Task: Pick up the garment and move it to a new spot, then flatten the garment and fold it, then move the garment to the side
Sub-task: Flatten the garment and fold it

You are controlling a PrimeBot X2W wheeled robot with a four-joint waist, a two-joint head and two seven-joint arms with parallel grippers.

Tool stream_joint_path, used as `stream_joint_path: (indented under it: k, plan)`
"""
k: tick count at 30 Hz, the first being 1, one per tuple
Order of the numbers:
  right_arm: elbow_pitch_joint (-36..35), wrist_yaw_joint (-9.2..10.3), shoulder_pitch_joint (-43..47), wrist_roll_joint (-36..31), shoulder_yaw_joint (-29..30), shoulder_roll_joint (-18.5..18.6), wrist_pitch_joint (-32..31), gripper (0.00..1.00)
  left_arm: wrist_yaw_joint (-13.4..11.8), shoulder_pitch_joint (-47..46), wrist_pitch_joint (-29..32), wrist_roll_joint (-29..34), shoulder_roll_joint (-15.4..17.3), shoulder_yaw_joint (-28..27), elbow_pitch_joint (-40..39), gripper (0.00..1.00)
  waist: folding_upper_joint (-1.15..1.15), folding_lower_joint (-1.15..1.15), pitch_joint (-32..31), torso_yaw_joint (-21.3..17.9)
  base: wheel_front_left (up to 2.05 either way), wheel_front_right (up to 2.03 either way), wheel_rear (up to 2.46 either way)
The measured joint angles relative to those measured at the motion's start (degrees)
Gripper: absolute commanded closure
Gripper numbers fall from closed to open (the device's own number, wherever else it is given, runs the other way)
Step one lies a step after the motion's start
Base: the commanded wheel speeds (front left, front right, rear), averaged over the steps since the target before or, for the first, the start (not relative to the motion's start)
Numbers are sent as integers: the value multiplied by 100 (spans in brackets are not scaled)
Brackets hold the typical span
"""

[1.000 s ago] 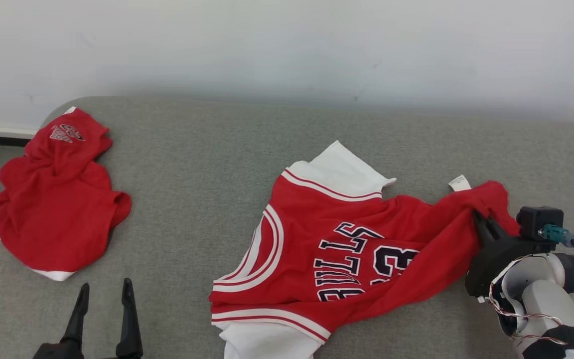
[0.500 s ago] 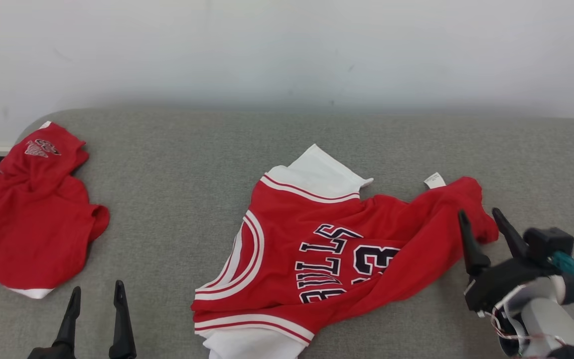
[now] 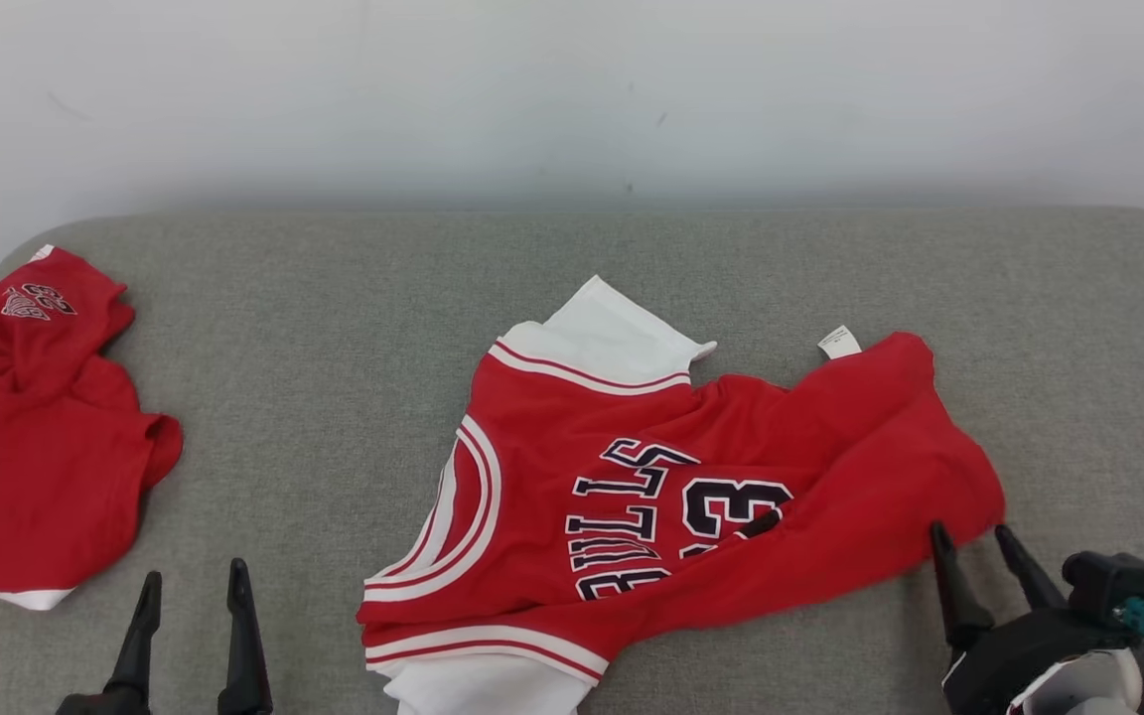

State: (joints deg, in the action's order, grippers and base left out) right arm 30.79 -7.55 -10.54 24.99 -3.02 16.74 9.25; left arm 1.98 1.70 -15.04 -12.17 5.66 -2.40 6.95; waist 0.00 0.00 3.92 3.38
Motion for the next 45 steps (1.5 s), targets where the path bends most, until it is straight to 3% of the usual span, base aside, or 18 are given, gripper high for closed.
stream_joint_path:
  k: [3, 4, 5, 6, 12, 16, 24, 25, 33, 38, 45]
  plan:
    - [398, 0, -136, -10, -20, -86, 9, 0, 13, -77, 0, 7, 0, 13, 31, 0, 0, 0, 14, 61, 0, 0, 0]
    - [578, 0, -193, 0, -42, -100, -24, 33, 21, -80, 0, 8, 3, 11, 41, 0, 0, 0, 15, 82, 0, 0, 0]
    - [716, 0, -240, -44, -89, -105, -11, 78, 47, -80, 0, 12, 9, 9, 58, 0, 0, 0, 15, 107, 0, 0, 0]
    - [823, 0, -278, -53, -102, -122, 36, 100, 47, -80, 0, 15, 13, 4, 67, 0, 0, 0, 13, 132, 0, 0, 0]
    - [1080, 0, -377, -22, -188, -145, 326, 100, 47, -53, 0, 45, 20, -34, 69, 0, 1, 0, -47, 199, 0, 0, 0]
    - [717, 0, -75, 101, -169, -138, 437, 100, 47, -27, 0, 56, 5, -10, 88, 0, 0, 0, -105, 213, 0, 0, 0]
    - [-1344, 0, 1250, 353, 202, -222, -115, 100, 52, 43, 0, 53, -16, -35, 56, 0, 0, 0, -97, 103, 0, 0, 0]
    - [-1344, 0, 1250, 353, 202, -222, -115, 100, 52, 43, 0, 53, -16, -35, 56, 0, 0, 0, -97, 103, 0, 0, 0]
    - [-3481, 0, 2165, 108, 957, -794, -1410, 100, 54, 42, 0, 48, 8, -112, 14, 0, 0, 0, -10, -16, 0, 0, 0]
    - [-3654, 0, 2026, -261, 949, -794, -1764, 100, 62, 3, 0, 51, -11, -38, 27, 0, 0, 0, 23, 43, 0, 0, 0]
    - [-2632, 0, 717, -448, 613, -489, -1834, 100, 111, -156, 0, 54, -48, 62, 107, 0, 0, 0, 140, 219, 0, 0, 0]
